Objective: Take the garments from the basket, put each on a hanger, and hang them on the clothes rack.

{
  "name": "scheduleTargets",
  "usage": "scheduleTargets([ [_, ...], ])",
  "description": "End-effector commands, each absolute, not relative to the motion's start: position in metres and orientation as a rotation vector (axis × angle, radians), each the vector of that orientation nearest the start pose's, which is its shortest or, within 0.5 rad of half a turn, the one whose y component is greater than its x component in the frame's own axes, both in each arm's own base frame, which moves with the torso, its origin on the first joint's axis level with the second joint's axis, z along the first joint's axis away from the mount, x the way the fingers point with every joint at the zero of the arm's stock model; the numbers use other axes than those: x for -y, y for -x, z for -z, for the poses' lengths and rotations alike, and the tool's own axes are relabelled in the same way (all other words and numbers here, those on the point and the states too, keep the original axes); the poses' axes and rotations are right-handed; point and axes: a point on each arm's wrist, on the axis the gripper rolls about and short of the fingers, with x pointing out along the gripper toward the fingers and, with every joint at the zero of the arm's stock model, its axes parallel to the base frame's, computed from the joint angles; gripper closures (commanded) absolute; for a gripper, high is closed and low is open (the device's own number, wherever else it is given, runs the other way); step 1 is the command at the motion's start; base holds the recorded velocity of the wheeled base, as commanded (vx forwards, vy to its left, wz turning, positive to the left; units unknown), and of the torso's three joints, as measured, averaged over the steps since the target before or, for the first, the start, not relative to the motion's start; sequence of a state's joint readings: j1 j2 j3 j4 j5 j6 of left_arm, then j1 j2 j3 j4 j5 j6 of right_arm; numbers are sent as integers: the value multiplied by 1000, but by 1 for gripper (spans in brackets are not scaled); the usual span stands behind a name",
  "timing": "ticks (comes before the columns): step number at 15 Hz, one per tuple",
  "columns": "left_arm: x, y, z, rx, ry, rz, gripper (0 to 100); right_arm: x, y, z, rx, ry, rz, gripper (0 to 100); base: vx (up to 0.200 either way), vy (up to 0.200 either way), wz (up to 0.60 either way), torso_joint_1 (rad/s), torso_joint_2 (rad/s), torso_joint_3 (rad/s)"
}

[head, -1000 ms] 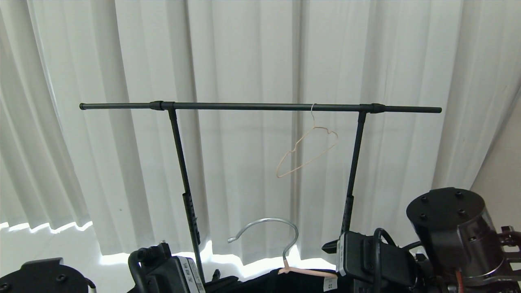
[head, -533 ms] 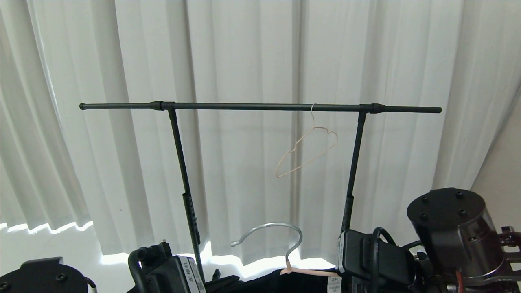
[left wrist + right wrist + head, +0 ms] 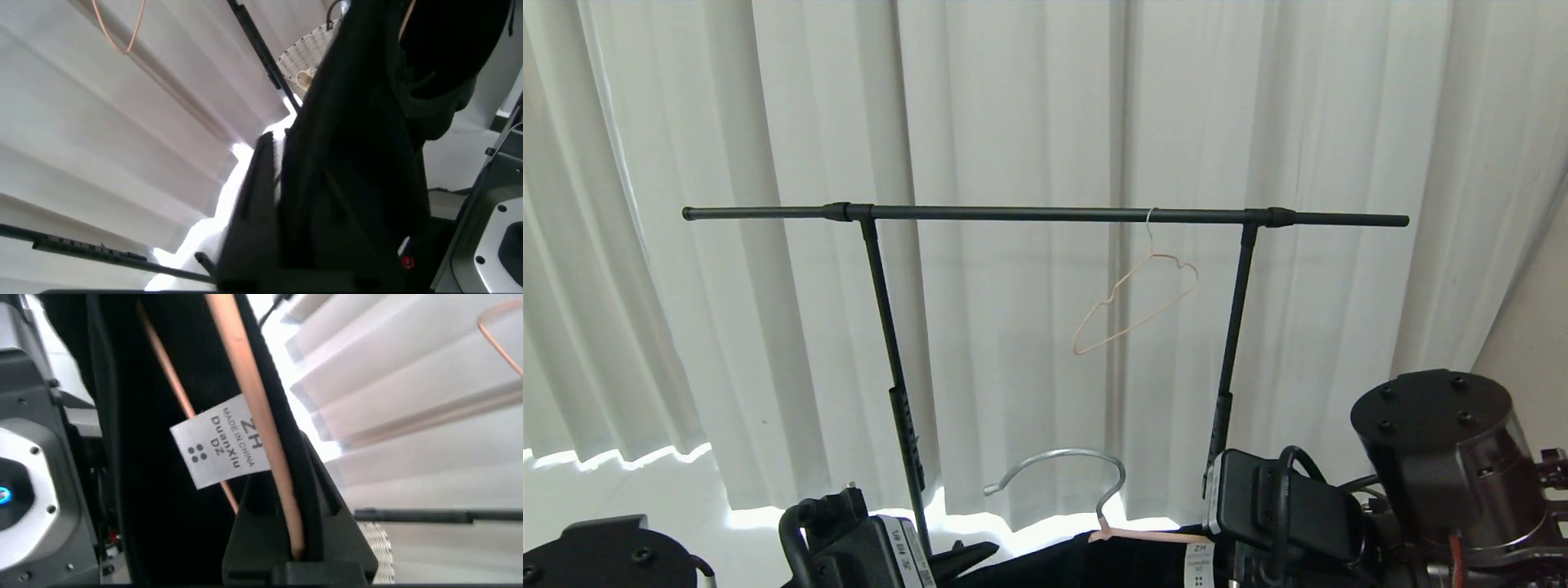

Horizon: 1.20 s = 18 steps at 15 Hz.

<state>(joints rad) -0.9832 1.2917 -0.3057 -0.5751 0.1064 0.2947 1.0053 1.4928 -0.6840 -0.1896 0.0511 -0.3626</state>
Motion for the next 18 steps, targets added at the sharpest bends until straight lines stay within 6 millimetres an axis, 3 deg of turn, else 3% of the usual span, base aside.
scheduleTargets([
  [1,142,-97,-143,-238,-495,917,0,-196,-123,-171,-361,603,-1125,100,0,0,0,0,0,0],
  [6,138,-99,-145,-236,-474,890,0,-181,-126,-172,-371,593,-1067,100,0,0,0,0,0,0],
  [9,123,-101,-152,-204,-443,828,0,-151,-130,-163,-418,577,-966,100,0,0,0,0,0,0],
  [15,105,-100,-125,-319,-487,765,0,-126,-126,-173,-379,536,-888,100,0,0,0,0,0,0],
  [18,101,-113,-114,-403,-498,694,0,-121,-119,-177,-349,530,-896,100,0,0,0,0,0,0],
])
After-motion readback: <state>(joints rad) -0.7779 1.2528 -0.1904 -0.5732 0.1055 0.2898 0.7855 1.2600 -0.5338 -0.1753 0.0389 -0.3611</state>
